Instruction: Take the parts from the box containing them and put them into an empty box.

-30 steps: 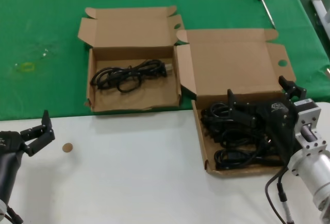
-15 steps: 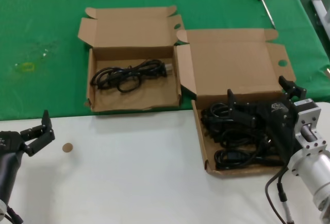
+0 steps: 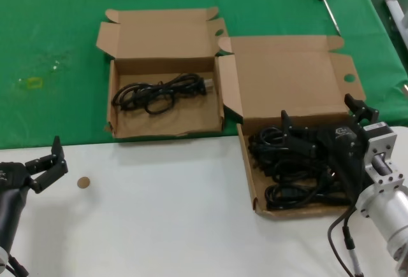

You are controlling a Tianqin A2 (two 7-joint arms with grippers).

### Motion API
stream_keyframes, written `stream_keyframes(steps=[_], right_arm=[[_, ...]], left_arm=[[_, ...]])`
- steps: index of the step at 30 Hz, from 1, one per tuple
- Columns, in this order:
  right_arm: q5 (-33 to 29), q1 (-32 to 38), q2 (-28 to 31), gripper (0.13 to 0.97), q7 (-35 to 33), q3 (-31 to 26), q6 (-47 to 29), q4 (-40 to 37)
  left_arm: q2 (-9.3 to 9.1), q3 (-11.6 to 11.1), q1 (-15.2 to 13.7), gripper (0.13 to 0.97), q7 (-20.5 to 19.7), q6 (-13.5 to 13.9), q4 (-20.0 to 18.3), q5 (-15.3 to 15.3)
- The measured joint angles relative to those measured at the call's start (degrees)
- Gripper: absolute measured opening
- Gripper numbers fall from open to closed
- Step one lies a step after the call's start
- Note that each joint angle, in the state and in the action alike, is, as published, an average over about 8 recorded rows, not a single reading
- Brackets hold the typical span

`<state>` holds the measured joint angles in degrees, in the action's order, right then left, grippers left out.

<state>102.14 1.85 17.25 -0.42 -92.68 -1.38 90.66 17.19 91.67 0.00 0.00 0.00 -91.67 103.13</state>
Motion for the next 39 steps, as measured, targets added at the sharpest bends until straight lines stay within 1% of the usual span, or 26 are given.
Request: stream_keyframes(steps=[39], right_arm=[[0.00,0.00,0.00,0.966,0.00,0.00,0.00,0.00]], left_arm=[[0.00,0.00,0.00,0.966,0.00,0.00,0.00,0.00]])
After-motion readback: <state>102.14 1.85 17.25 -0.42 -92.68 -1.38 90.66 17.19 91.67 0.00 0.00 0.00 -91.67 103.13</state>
